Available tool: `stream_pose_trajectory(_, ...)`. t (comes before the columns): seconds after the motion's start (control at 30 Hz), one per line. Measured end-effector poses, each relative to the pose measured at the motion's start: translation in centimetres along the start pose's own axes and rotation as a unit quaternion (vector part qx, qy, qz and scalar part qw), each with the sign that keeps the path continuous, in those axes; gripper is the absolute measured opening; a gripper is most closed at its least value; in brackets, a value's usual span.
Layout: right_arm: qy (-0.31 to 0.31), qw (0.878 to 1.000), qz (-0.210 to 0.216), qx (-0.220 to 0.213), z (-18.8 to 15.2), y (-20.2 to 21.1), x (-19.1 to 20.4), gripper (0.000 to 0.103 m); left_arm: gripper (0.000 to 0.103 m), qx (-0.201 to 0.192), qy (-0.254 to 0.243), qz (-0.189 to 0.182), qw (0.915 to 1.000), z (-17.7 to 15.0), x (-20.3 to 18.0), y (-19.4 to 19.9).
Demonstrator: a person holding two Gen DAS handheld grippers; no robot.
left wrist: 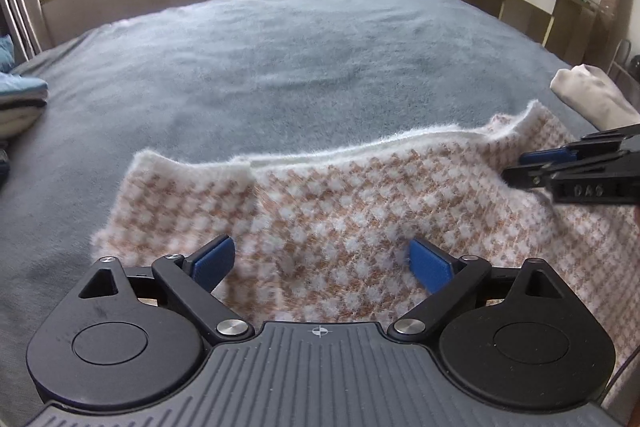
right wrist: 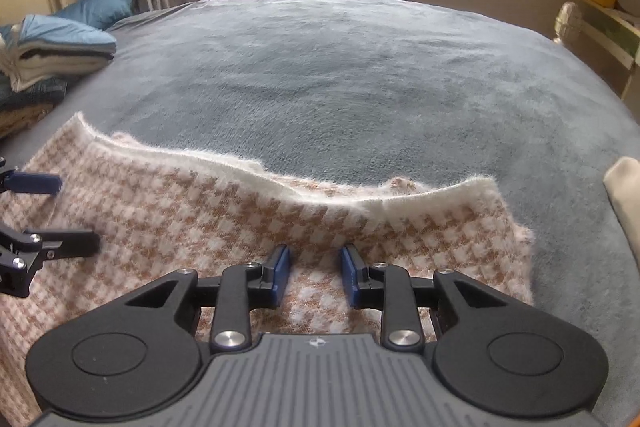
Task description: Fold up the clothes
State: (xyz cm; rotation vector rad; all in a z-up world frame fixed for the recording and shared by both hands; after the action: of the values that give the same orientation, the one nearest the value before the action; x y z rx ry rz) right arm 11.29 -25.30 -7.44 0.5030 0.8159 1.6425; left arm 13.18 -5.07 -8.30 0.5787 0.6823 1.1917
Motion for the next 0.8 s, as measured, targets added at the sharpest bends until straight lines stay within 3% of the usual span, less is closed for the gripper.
stream_pose_trajectory(0.13, -0.033, 0.999, 0.013, -0.030, 0.9, 3.3, 0.8, 0.027, 0.093, -0.027, -0.007, 0.018, 0.9994, 0.0, 1.0, 1.2)
stream_pose_trajectory(0.23, -0.035, 0.998, 0.047, -0.039, 1.5, 4.4, 2.5, 0.025, 0.093, -0.006, 0.018, 0.033, 0.9993, -0.6, 2.1, 0.6)
stream_pose_trajectory(0.43, -0.006, 0.999, 0.053, 0.010, 0.5, -0.8, 4.3, 0.022, 0.093, 0.004, 0.042, 0.037, 0.9985, -1.4, 3.0, 0.2)
stream_pose_trajectory(0.53, -0.030, 0.998, 0.056, 0.019, 1.4, 0.3, 3.9, 0.022, 0.093, 0.013, 0.042, 0.040, 0.9982, -1.3, 3.0, 0.5)
stream_pose_trajectory(0.67, -0.038, 0.997, 0.066, -0.006, 2.8, 2.3, 4.7, 0.022, 0.092, 0.014, 0.036, 0.051, 0.9979, -0.7, 2.8, 1.4)
stream_pose_trajectory(0.8, -0.001, 0.999, 0.045, 0.003, 3.0, -0.6, 5.6, 0.022, 0.093, 0.037, 0.039, 0.042, 0.9977, -1.1, 2.0, 1.4)
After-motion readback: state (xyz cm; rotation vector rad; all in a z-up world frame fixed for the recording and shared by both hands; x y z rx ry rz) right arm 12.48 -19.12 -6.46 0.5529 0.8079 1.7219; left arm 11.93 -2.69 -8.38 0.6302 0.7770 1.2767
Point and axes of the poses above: each gripper's, at about its wrist camera, not at the fingertips, and y roughly against the way its jaws point, x to its left, z to its top, the point moved 5 cm from there along -y, roughly the way its jaws point, and after that the axes turned 14 degrees about y, right-handed, at the moved point
